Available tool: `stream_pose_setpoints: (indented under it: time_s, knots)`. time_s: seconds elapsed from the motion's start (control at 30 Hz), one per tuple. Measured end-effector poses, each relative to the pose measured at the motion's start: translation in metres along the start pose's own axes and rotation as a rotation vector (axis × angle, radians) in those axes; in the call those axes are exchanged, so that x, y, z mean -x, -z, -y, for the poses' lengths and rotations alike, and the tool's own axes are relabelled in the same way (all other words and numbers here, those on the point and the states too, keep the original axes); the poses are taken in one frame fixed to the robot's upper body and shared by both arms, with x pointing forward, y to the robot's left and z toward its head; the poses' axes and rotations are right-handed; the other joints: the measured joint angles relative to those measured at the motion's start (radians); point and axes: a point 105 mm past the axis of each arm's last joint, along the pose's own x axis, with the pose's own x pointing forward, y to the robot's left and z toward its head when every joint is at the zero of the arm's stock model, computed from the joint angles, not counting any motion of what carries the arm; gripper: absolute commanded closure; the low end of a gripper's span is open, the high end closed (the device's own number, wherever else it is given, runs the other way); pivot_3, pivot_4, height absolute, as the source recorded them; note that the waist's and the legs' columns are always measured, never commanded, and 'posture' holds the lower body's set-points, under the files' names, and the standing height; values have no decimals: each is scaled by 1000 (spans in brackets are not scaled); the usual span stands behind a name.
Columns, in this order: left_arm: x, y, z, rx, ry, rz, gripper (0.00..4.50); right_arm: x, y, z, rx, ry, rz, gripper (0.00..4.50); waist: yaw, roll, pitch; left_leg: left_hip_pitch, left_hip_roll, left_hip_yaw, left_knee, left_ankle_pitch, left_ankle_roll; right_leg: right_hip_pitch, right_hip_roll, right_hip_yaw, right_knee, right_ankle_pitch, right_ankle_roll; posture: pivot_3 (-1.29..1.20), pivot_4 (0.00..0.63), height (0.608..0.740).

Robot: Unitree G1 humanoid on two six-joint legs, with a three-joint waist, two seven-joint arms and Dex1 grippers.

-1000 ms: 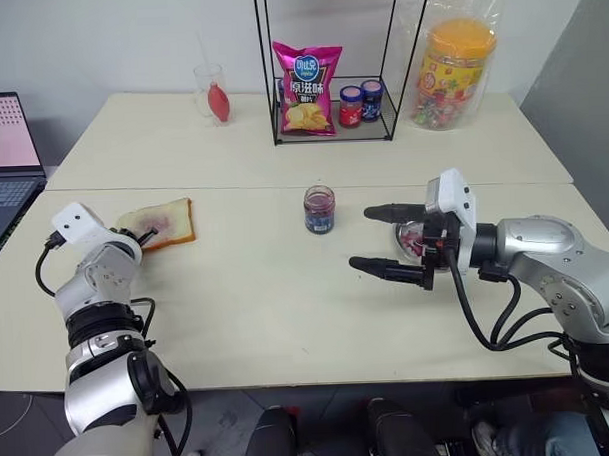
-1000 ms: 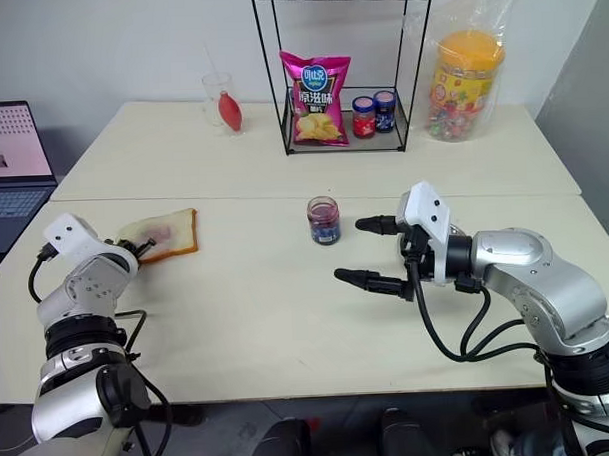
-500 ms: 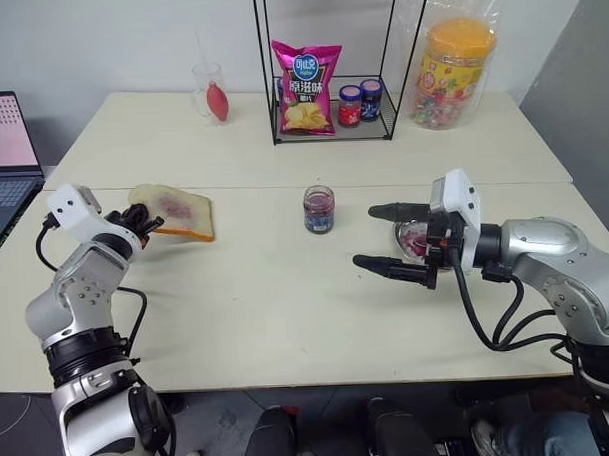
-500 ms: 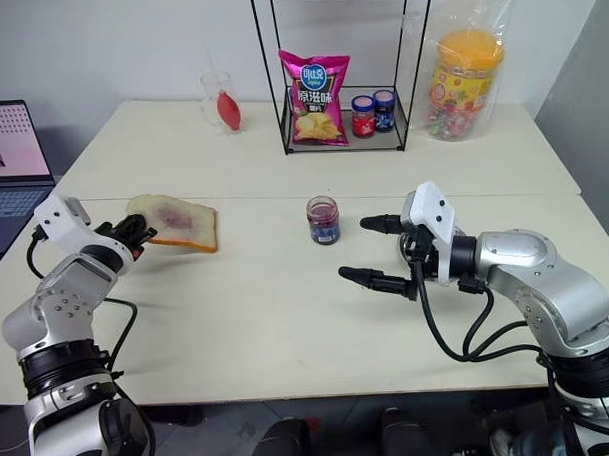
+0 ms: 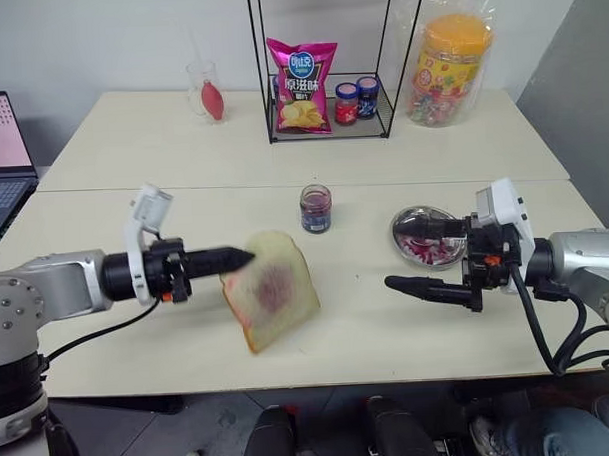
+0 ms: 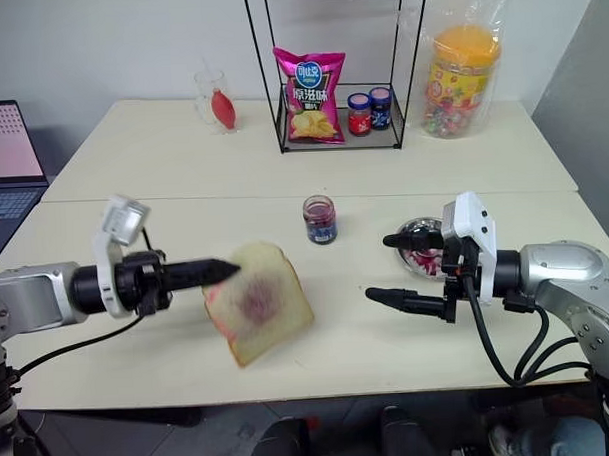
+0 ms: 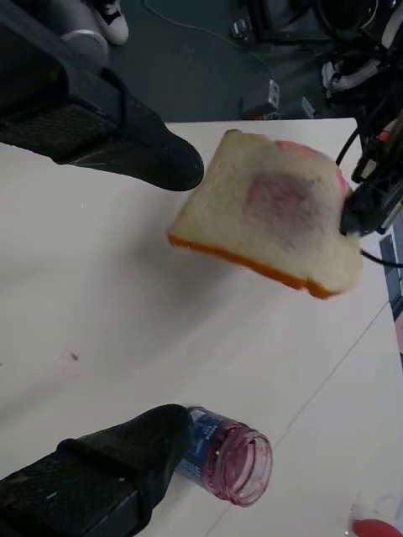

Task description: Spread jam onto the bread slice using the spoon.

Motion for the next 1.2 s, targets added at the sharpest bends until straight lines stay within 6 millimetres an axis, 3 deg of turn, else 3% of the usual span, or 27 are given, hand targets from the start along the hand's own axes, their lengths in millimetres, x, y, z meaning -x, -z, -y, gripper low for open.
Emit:
stream_pose_setpoints:
  time_s: [0.1,0.2,0.33,0.53,0.97,1.0,1.2]
  knots:
    - [-37,32,-30,-158,0,-139,4470,-1,7,-7,-13,4,-21,0,4,1,0,0,0,1,1,0,0,0,0,0,0,-1,-2,0,150,740]
    - [-59,46,-54,-298,7,-198,4470,-1,10,-13,-22,-3,-33,0,5,1,0,-5,0,1,3,0,0,-4,1,0,0,0,-1,0,150,740]
    - [-79,29,-79,-507,-19,-185,4470,0,16,-18,-35,-10,-63,0,8,1,0,-14,-1,0,5,0,0,-10,1,0,-1,5,8,0,150,740]
    - [-110,1,-95,-692,-43,-127,4470,4,28,-26,-37,-14,-124,0,8,0,0,-16,-1,-1,5,0,1,-10,1,0,-2,5,8,0,150,740]
    - [-118,-3,-103,-798,-63,-117,4470,5,34,-30,-39,-14,-133,0,3,0,0,-14,-1,-1,6,0,1,-10,1,0,0,6,9,0,150,740]
    - [-118,-3,-103,-806,-66,-116,3961,6,34,-30,-39,-13,-134,0,3,0,0,-14,-1,-2,6,0,1,-10,1,0,1,6,9,0,150,740]
    - [-117,-8,-104,-847,-88,-99,2711,6,37,-31,-30,-10,-142,0,3,0,0,-14,-1,-2,6,0,1,-10,1,0,1,6,10,0,150,740]
